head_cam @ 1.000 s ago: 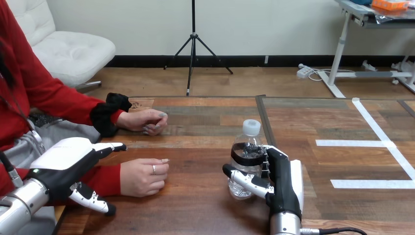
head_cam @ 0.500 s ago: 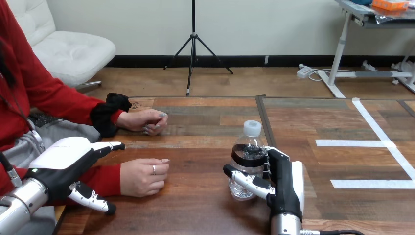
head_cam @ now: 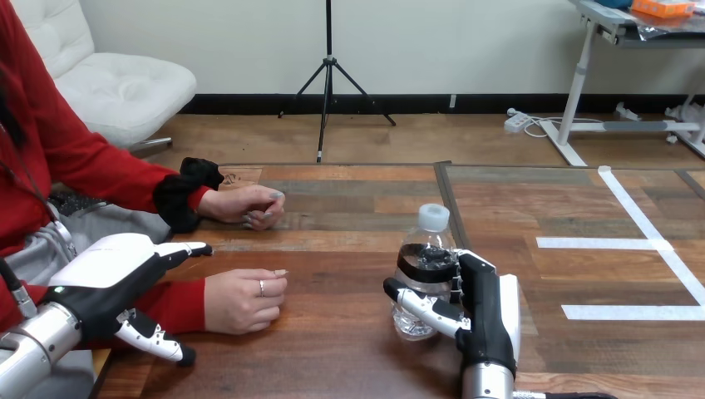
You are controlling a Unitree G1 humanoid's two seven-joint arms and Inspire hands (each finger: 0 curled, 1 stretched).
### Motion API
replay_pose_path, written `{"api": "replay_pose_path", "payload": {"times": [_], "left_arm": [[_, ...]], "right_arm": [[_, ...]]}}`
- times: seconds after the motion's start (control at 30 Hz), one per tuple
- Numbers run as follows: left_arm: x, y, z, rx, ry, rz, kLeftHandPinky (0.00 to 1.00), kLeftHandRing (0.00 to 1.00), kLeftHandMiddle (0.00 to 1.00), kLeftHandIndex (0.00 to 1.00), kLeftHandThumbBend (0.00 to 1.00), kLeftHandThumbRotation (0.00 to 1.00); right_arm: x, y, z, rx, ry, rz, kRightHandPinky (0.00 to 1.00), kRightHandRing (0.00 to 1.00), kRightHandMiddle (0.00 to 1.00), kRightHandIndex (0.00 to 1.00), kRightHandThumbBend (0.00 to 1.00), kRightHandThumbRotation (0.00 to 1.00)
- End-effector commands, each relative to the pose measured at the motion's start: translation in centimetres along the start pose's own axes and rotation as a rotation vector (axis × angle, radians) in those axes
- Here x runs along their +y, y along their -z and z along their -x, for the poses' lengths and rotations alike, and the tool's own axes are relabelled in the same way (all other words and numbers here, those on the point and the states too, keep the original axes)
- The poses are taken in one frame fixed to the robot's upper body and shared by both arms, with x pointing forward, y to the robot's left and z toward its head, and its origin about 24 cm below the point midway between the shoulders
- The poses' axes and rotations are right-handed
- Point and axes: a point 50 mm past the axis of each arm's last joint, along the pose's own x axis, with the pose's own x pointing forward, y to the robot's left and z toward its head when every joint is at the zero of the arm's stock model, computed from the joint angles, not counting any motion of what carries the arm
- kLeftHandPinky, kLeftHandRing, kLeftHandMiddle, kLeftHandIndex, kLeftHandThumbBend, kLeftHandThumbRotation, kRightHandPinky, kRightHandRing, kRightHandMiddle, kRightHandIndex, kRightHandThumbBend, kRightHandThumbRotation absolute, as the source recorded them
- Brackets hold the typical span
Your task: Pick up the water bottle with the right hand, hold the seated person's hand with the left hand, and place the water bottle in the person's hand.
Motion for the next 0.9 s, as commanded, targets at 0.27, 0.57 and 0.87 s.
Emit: {"api": "replay_pose_path", "payload": {"times": [0.27, 0.57, 0.87], "left_arm": [[2.2, 0.1, -0.2, -0.013, -0.092, -0.015, 0.77, 0.86, 0.88, 0.88, 1.0, 0.21], [2.2, 0.2, -0.2, -0.008, -0.086, -0.011, 0.77, 0.86, 0.88, 0.88, 1.0, 0.23], [2.3, 0.2, -0.2, -0.006, -0.092, -0.005, 0.77, 0.87, 0.89, 0.89, 1.0, 0.23]], "right_arm": [[0.4, -2.8, -0.9, -0.116, 0.026, -0.108, 0.45, 0.49, 0.53, 0.51, 0.72, 0.0], [-0.2, -3.7, -0.8, -0.184, 0.015, -0.12, 0.41, 0.46, 0.52, 0.5, 0.71, 0.0], [-0.9, -4.9, -0.6, -0.251, 0.003, -0.135, 0.37, 0.43, 0.5, 0.5, 0.71, 0.0]]}}
